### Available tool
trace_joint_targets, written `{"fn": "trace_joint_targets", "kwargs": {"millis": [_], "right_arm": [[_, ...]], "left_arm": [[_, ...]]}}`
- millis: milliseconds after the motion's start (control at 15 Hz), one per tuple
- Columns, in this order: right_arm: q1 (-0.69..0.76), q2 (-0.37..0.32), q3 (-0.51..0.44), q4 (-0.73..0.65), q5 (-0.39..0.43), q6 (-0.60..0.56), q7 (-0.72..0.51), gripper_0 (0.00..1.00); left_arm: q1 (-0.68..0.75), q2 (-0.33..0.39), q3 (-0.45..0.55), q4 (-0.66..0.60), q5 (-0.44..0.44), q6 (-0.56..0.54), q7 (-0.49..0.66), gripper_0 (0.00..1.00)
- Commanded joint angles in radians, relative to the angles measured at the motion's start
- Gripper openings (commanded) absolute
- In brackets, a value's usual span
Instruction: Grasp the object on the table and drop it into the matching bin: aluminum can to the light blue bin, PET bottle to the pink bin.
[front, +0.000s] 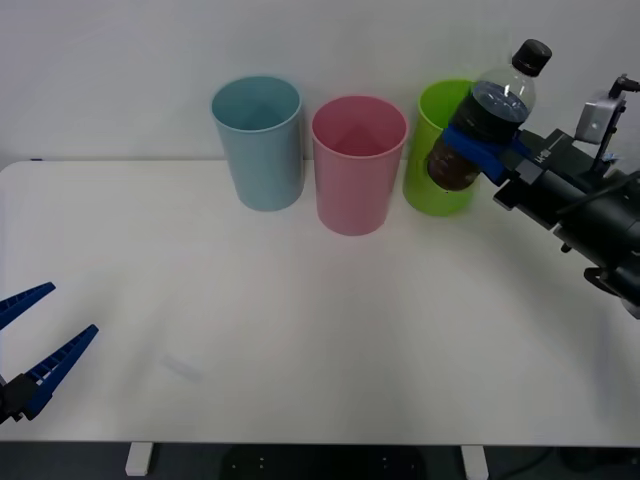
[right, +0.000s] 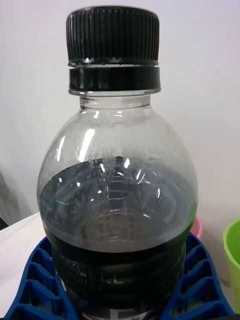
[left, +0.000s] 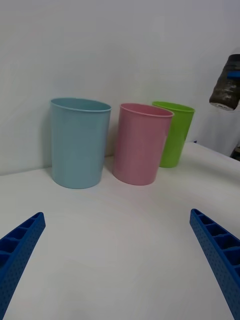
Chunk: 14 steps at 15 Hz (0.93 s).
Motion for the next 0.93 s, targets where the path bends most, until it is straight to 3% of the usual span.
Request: {"fn": "trace_joint_targets", "kwargs": {"millis": [67,400,667,933], "right_arm": [[-0.045,-0.023,0.052,0.000,0.000,0.079,-0.013,0.00],[-0.174,-0.040,0.130,0.105,0.000,0.117,-0.011,0.00],[-0.290,-0.012,0.175,0.223,0.005,0.117,0.001,0.00],[-0.378,0.040,0.186,0.333,0.068,0.102,0.014,0.00]], "left_arm": [[0.000,0.000,0.000,0.000,0.000,0.000,0.000,1.00],[0.000,0.000,0.000,0.000,0.000,0.000,0.000,1.00],[0.000,0.000,0.000,0.000,0.000,0.000,0.000,1.00],[0.000,0.000,0.000,0.000,0.000,0.000,0.000,1.00]]}}
